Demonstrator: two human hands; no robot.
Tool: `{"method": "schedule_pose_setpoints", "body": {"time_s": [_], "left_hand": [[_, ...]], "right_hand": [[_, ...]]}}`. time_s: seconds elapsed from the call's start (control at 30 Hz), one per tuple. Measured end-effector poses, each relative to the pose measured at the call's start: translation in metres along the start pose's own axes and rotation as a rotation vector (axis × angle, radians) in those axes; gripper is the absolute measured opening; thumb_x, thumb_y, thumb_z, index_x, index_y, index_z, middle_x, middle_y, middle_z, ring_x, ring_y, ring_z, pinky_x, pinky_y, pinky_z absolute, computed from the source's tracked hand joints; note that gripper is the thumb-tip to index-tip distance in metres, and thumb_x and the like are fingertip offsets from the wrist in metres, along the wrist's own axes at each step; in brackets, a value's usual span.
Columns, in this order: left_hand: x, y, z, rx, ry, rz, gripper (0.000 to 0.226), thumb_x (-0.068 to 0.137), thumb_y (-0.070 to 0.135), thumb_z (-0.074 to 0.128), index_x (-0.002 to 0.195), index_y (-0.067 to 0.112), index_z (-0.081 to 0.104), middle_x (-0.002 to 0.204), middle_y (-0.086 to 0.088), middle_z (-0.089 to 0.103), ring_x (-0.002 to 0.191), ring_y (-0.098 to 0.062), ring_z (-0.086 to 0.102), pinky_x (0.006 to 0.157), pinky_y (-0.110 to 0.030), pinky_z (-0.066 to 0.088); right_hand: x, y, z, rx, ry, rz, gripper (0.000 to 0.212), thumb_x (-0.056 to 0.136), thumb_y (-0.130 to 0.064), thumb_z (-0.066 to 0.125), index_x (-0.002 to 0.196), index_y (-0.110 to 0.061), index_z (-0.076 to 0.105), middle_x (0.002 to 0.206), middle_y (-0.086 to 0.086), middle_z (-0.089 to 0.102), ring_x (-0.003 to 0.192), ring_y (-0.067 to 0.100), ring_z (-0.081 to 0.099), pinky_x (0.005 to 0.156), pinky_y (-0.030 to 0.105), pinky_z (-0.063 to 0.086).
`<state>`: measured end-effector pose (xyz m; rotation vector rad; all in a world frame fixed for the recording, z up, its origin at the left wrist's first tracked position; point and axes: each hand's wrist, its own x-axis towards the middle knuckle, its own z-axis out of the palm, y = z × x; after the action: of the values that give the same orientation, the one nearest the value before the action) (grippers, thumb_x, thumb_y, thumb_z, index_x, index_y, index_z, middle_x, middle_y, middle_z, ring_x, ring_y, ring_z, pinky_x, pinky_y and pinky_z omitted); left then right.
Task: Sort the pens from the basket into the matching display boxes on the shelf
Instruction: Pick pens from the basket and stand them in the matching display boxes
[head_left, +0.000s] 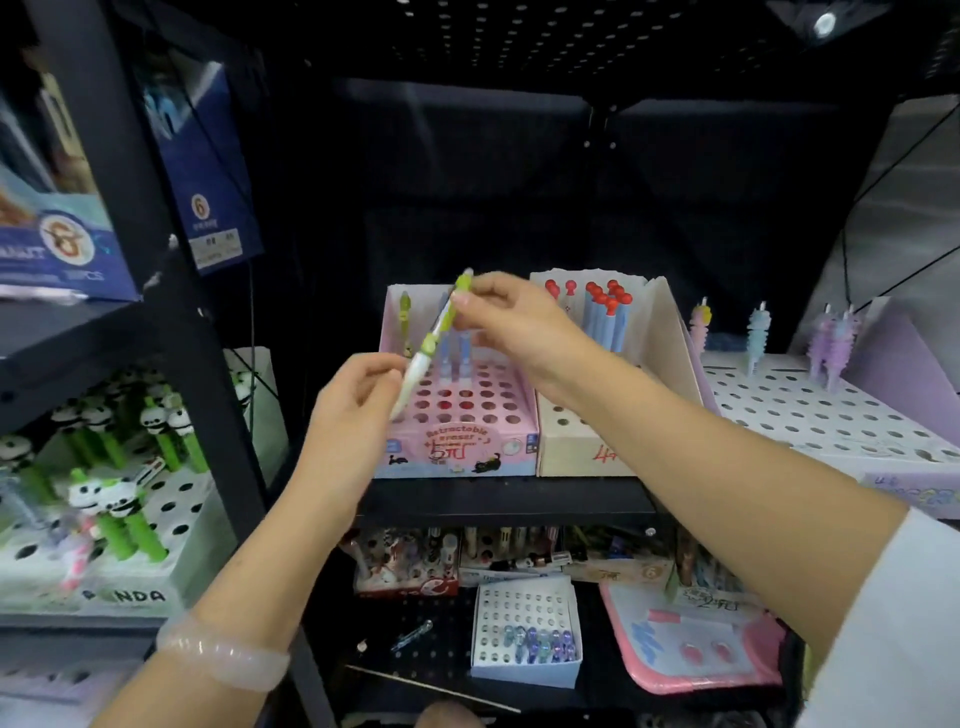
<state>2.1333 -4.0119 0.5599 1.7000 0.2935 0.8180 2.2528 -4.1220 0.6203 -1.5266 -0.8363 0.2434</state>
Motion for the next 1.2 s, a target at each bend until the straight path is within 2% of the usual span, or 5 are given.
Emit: {"method": "schedule_pose_setpoints", "body": {"time_s": [0.2,0.37,0.63,0.87,1.2], "left_hand": [[0.023,-0.024,-0.026,0.179,0.037,-0.028,0.027,0.094,0.018,0.048,0.121,0.021,0.054,0.115,0.013,0.053,0.107,-0.001,0.048,0.081,-0.010,0.032],[0.029,-0.033,-0.024,0.121,-0.041,-0.096,0.030,0.095,0.020,0.048,0.125,0.020,0.051,0.115,0.012,0.054,0.102,-0.001,0.050,0.073,-0.008,0.035],[0.027,-0.034,-0.020,0.060,-0.108,-0.095,0.021,0.095,0.019,0.048,0.111,0.031,0.053,0.106,0.023,0.057,0.095,0.012,0.052,0.062,0.003,0.039],[0.022,-0.032,-0.018,0.069,-0.121,-0.086,0.022,0.094,0.017,0.048,0.109,0.032,0.053,0.106,0.023,0.056,0.092,0.014,0.053,0.062,0.001,0.040],[-0.002,0.000,0.007,0.040,-0.067,0.109,0.026,0.093,0.013,0.048,0.093,0.038,0.056,0.104,0.011,0.062,0.094,0.006,0.057,0.074,-0.004,0.044]], "right_hand": [[0.058,-0.006,0.009,-0.356,0.272,-0.147,0.014,0.085,-0.022,0.066,0.092,-0.019,0.054,0.073,-0.013,0.060,0.074,0.000,0.058,0.064,0.006,0.044],[0.079,0.018,0.018,-0.635,0.197,-0.092,0.014,0.085,-0.021,0.065,0.088,-0.018,0.051,0.066,-0.012,0.055,0.065,0.003,0.052,0.048,0.005,0.037],[0.092,0.029,0.028,-1.132,0.201,-0.053,0.027,0.083,-0.037,0.060,0.102,-0.017,0.059,0.119,0.008,0.046,0.115,0.029,0.037,0.088,0.036,0.033],[0.097,0.029,0.038,-1.171,0.084,0.239,0.040,0.089,-0.035,0.053,0.127,-0.022,0.049,0.137,0.008,0.034,0.129,0.030,0.027,0.103,0.044,0.030],[0.017,0.014,-0.002,-0.742,0.080,-0.155,0.027,0.089,-0.020,0.057,0.116,-0.017,0.059,0.125,0.003,0.052,0.115,0.015,0.048,0.083,0.017,0.032]]}}
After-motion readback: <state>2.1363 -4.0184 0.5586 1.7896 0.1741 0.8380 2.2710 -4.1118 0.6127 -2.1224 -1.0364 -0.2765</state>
